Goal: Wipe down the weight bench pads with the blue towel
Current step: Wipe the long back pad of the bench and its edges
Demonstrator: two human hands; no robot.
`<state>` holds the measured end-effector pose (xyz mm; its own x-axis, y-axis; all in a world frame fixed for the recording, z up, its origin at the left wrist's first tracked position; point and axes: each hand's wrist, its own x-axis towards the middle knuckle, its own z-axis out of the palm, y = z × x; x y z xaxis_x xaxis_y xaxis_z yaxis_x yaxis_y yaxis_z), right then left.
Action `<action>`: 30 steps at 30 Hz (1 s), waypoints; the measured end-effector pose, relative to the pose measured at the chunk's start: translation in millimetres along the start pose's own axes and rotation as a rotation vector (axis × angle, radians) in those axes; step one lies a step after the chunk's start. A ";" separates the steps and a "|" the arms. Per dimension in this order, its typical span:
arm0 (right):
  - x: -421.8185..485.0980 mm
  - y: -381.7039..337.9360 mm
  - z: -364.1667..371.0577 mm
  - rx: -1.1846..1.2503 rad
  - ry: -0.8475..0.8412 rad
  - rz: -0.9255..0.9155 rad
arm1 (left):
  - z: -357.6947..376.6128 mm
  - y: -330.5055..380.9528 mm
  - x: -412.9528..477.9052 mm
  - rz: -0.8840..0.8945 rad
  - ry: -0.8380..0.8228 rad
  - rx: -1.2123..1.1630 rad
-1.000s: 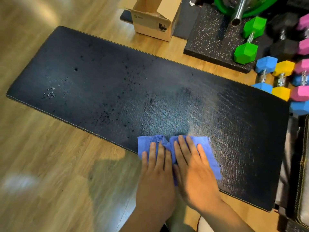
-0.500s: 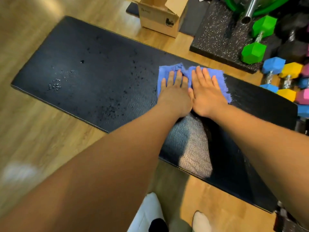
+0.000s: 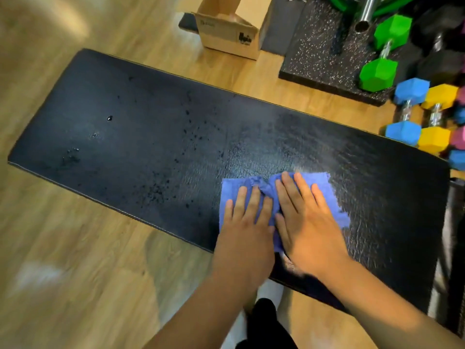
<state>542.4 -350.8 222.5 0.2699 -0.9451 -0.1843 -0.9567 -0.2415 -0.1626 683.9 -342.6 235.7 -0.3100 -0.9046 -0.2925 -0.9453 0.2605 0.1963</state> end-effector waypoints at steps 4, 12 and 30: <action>50.4 23.7 -8.5 -0.062 0.015 0.095 | -21.4 0.6 57.4 0.020 -0.079 0.082; 126.5 58.6 -32.7 -0.095 0.044 0.092 | -44.1 -8.7 142.4 0.038 -0.046 0.100; 136.4 113.0 -51.2 0.103 0.094 0.219 | -100.9 47.8 244.1 0.170 -0.398 0.083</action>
<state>465.5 -518.3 228.5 0.0411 -0.9899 -0.1357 -0.9738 -0.0093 -0.2274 573.3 -585.0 268.2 -0.4618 -0.6502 -0.6033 -0.8772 0.4357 0.2019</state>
